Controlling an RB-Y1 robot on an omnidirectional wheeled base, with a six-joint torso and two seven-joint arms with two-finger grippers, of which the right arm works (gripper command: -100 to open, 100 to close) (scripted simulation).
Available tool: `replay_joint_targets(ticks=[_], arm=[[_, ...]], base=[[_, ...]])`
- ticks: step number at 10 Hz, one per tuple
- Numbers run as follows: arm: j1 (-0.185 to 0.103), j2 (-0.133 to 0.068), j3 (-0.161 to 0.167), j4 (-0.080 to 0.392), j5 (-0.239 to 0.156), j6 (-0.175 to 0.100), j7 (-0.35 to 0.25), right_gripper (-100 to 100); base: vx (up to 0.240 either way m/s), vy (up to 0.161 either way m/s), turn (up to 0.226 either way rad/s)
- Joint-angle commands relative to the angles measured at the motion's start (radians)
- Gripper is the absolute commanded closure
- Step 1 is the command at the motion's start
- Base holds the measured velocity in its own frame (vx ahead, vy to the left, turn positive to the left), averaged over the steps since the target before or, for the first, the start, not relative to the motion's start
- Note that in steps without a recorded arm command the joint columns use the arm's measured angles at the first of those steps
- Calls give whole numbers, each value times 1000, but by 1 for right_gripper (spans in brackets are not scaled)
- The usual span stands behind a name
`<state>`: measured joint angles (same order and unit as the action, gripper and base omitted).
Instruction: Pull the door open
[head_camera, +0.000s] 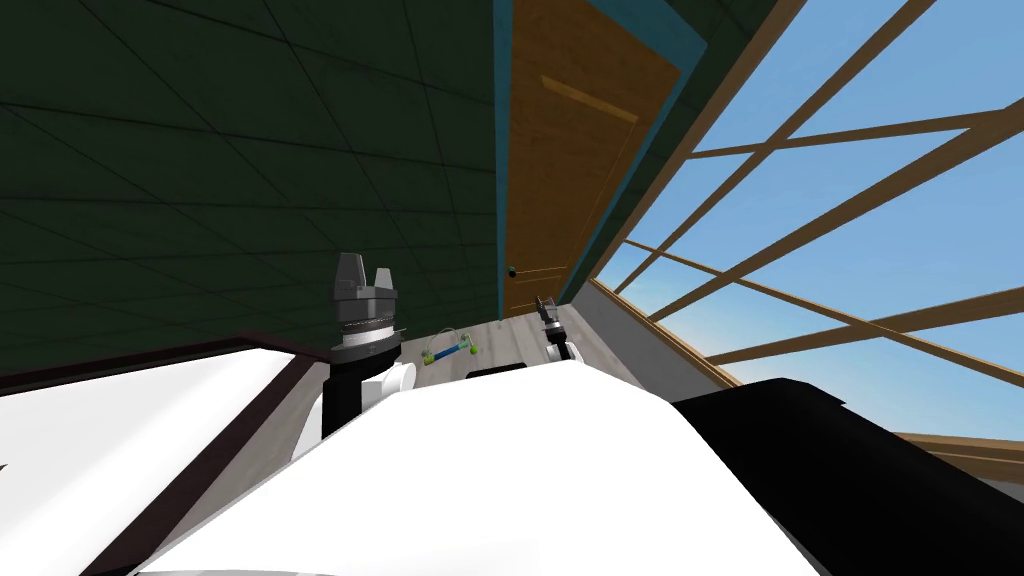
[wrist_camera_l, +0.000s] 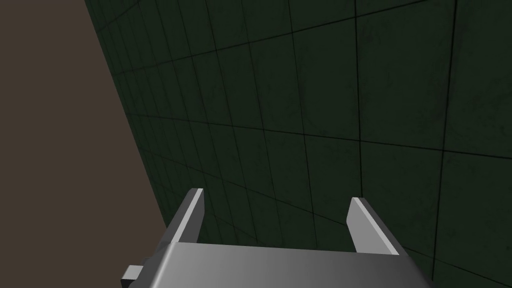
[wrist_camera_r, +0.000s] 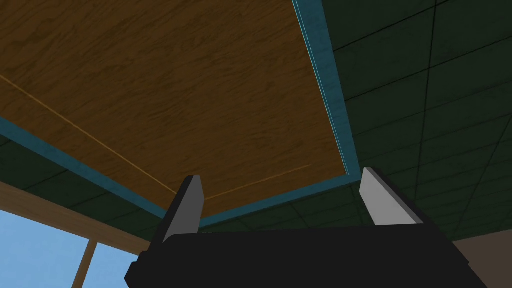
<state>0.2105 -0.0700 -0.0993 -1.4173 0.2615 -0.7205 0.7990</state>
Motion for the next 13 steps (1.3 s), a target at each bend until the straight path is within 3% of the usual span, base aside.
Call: replay_joint_targets(ticks=[1,13], arm=[[-23,0,-11,50,17,-9,35,-100],[-141,35,-69,360,135,-47,263,-100]], base=[[80,-10,5],[99,-6,4]])
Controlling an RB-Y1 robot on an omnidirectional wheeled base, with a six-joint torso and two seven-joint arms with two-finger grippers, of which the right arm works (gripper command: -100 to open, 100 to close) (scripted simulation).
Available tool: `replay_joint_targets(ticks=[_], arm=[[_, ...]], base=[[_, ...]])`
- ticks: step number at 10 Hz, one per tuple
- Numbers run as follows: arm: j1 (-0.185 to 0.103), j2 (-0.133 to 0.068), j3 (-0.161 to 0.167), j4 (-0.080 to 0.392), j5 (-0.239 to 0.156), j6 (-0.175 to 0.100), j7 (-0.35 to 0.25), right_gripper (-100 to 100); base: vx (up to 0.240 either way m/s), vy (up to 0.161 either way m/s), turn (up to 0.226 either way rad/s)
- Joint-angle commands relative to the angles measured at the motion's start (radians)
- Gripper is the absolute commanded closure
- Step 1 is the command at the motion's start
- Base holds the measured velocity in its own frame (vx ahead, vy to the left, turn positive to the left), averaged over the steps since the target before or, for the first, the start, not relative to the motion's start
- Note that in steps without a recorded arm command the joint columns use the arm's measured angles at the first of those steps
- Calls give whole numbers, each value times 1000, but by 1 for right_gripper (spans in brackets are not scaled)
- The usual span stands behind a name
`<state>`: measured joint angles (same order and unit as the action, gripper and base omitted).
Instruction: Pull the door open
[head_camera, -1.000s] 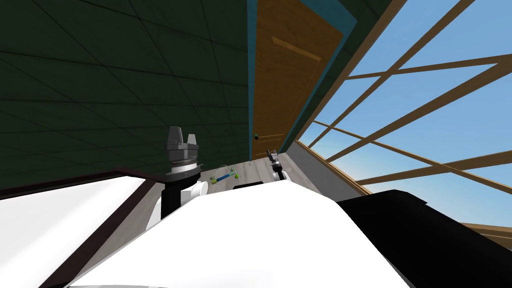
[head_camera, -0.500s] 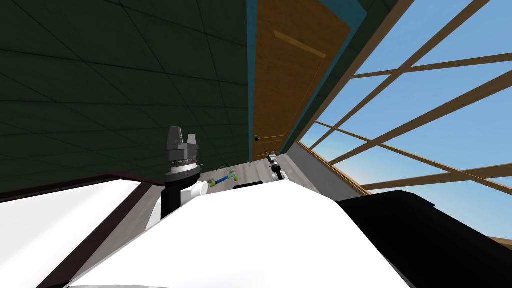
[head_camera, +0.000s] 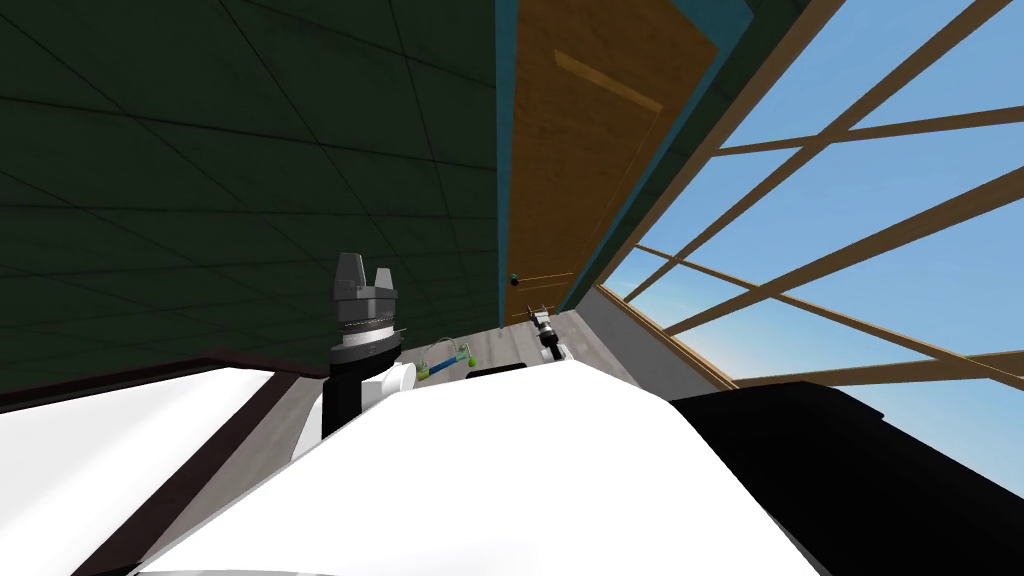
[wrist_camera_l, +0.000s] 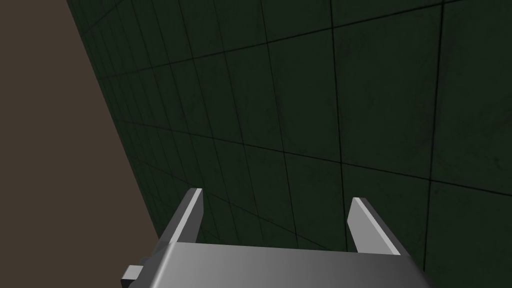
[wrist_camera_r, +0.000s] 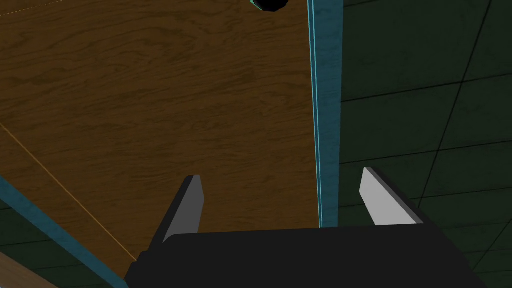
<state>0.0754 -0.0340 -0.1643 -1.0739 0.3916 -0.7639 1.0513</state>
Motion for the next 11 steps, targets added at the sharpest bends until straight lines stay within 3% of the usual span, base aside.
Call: replay_joint_targets(ticks=[1,9,11], arm=[[-15,3,-8,39,14,-6,27,-100],[-81,46,-40,210,80,-27,154,-100],[-85,50,-42,221,84,-28,163,-100]], base=[[92,-11,1],[96,-10,6],[27,-24,25]])
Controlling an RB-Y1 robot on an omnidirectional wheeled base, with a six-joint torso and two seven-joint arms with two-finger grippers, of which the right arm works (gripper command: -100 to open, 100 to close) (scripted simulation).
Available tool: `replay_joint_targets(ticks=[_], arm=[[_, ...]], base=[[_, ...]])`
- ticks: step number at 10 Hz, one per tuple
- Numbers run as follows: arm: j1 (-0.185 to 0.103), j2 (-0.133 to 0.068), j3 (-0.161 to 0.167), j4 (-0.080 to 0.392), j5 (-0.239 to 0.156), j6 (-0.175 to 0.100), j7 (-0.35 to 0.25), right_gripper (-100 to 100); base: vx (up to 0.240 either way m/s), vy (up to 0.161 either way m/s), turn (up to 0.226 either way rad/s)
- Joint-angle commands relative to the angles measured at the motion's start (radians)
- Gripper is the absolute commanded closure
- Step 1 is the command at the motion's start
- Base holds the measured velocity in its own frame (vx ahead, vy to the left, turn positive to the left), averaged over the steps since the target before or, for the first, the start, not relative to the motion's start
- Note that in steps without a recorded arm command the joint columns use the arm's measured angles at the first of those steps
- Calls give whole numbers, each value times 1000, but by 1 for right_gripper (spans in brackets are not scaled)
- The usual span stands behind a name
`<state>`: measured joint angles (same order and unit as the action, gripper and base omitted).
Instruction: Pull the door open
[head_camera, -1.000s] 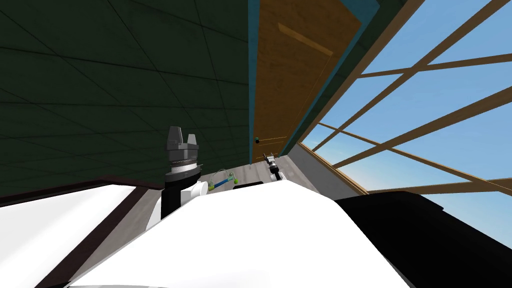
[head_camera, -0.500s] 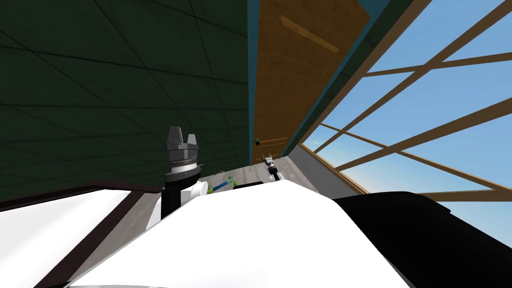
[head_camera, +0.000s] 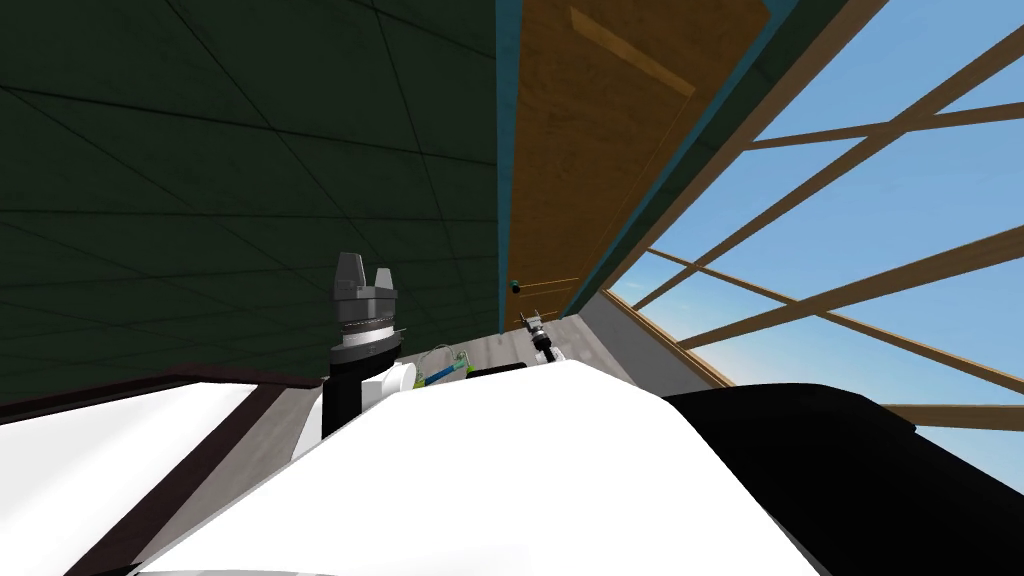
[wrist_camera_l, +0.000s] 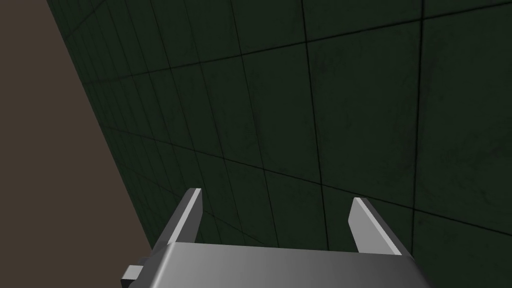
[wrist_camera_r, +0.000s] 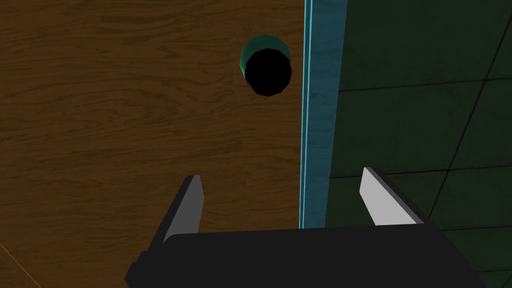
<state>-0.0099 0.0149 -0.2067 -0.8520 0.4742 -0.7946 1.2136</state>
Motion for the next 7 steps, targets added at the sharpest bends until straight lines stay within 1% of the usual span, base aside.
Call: replay_joint_targets(ticks=[1,2,3,4,7], arm=[[0,1,0,-1,2,3,0,-100],[-4,4,-2,10,6,1,9,-100],[-4,4,-2,10,6,1,9,-100],[-9,8,-4,21,10,0,17,-100],[-20,19,-9,49,21,-3,38,-100]], base=[[53,-25,-127],[76,-40,-105],[102,-8,17],[97,27,38],[127,43,-18]])
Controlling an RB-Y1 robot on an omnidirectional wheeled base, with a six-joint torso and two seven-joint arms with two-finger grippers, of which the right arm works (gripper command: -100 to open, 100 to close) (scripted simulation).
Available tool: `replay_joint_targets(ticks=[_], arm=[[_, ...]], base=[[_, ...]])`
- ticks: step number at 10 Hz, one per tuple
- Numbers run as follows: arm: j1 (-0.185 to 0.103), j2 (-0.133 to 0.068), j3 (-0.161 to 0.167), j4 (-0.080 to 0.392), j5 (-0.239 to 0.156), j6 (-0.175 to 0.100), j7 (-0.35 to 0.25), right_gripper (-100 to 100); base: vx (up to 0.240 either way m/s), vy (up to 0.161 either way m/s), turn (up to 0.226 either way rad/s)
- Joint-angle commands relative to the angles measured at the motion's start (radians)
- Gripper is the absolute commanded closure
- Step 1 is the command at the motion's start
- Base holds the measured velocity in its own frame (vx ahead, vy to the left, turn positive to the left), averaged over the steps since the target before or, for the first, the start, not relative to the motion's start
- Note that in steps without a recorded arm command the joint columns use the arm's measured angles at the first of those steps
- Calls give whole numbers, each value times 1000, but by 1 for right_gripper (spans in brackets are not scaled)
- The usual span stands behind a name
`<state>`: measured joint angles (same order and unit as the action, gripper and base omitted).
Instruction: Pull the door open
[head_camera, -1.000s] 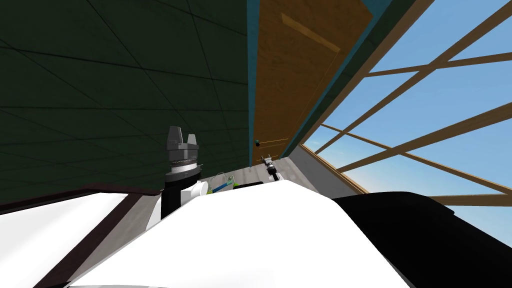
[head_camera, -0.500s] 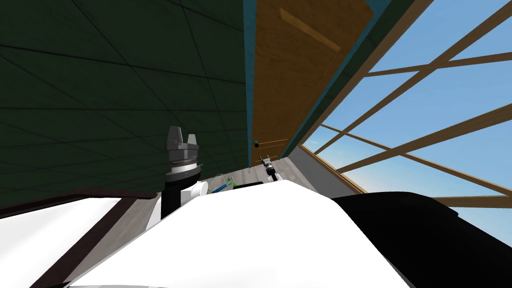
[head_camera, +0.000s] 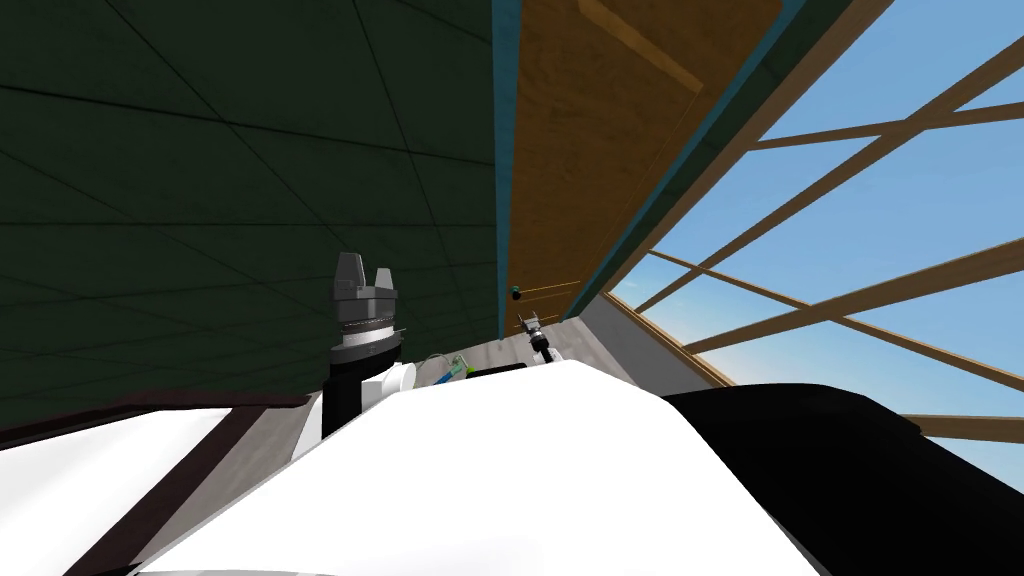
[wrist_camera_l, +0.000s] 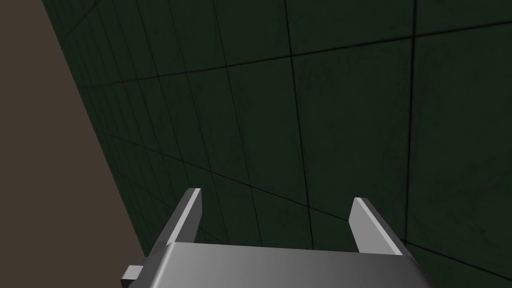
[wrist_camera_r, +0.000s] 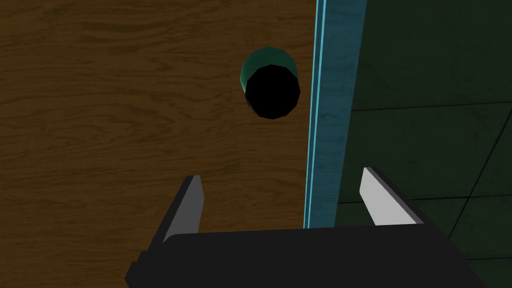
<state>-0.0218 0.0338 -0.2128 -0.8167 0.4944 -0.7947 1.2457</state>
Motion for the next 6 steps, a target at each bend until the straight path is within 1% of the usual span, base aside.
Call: replay_joint_targets(ticks=[1,2,3,4,5,6], arm=[[0,0,0,0,0,0,0,-100],[-11,-22,-1,14,-14,1,12,-100],[-19,-35,-1,24,-26,1,21,-100],[-35,-52,-2,43,-48,2,37,-100],[-46,-60,-3,58,-64,2,49,-100],[-55,-63,-4,69,-77,2,59,-100]], base=[[62,21,1],[-43,27,210],[-101,70,293],[-109,89,245],[-90,55,241],[-51,28,177]])
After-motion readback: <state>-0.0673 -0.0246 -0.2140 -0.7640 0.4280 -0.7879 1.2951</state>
